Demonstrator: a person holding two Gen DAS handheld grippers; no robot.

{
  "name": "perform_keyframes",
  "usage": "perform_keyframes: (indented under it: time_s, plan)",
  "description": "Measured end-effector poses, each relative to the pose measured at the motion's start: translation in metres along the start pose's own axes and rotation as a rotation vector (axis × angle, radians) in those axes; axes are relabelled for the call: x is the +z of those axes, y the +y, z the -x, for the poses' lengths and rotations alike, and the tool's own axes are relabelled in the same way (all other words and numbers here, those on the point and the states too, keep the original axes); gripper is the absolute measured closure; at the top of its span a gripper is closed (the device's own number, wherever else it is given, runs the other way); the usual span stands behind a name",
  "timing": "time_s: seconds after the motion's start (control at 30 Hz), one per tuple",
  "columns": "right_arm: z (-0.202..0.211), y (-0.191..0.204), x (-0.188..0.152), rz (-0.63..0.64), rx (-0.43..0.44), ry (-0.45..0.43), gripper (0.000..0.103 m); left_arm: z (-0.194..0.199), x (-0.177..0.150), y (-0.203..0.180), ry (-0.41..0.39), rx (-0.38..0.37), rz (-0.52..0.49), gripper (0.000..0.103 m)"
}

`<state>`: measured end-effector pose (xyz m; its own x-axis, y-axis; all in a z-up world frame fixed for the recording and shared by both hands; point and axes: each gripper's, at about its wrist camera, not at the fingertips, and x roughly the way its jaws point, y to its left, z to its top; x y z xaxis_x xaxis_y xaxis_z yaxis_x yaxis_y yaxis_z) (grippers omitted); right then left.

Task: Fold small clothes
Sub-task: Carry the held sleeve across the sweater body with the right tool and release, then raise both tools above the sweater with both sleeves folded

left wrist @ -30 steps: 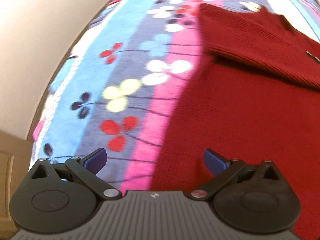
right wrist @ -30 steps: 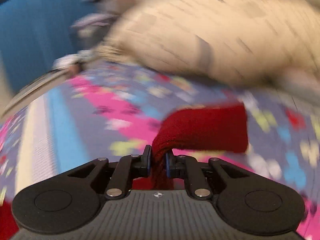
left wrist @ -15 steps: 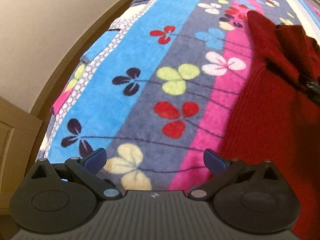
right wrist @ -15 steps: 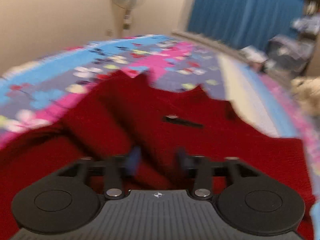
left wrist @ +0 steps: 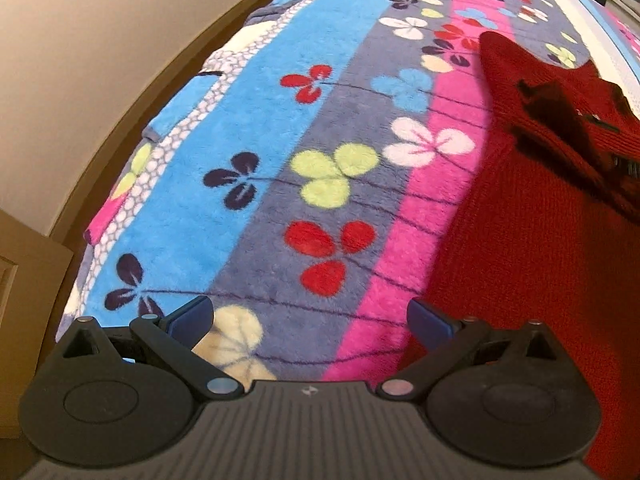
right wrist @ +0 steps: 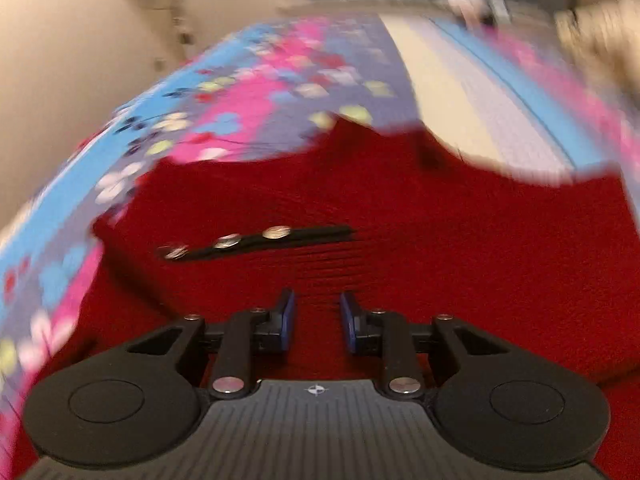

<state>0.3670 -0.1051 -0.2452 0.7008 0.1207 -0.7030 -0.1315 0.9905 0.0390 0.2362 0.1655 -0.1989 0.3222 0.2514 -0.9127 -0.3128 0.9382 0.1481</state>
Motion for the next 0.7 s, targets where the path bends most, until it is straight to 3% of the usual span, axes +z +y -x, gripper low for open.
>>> perform_keyframes:
  time_s: [0.03,0.13,0.2,0.27,0.3,0.37,0.4,0.43,0.53,0.63,0.7]
  plan:
    - [0.009,0.013,-0.007,0.065,0.054,0.001,0.077,-0.002,0.0,0.0,0.004,0.003,0.005,0.0]
    - [0.027,0.021,-0.011,0.055,0.128,-0.029,0.077,-0.008,0.0,0.0,0.028,-0.005,0.011,0.0]
    - [0.027,0.013,-0.002,-0.037,0.177,-0.052,0.075,-0.005,-0.003,-0.002,0.025,-0.013,0.008,0.0]
    - [0.014,0.011,0.006,-0.139,0.206,-0.015,0.072,-0.001,-0.004,-0.004,0.019,-0.017,-0.005,0.0]
    - [0.001,0.015,0.006,-0.123,0.231,0.05,0.072,0.001,-0.004,-0.005,0.015,-0.018,-0.011,0.0]
    - [0.006,0.022,0.004,-0.014,0.21,0.036,0.073,0.006,-0.003,-0.005,-0.002,-0.03,-0.021,0.0]
    - [0.013,0.021,0.006,-0.01,0.21,0.042,0.066,0.009,-0.003,-0.006,-0.012,-0.035,-0.028,0.0]
    - [0.026,0.011,0.01,-0.068,0.23,0.067,0.051,0.012,-0.004,-0.007,-0.018,-0.044,-0.038,0.0]
    - [0.091,-0.022,0.005,-0.182,0.265,0.048,0.035,0.021,-0.009,-0.011,-0.027,-0.069,-0.071,0.0]
    - [0.166,-0.038,-0.016,-0.135,0.156,-0.005,0.025,0.039,-0.024,-0.018,-0.031,-0.093,-0.122,0.0]
    - [0.208,-0.043,-0.036,-0.106,0.079,0.014,0.023,0.055,-0.041,-0.021,-0.038,-0.118,-0.151,0.0]
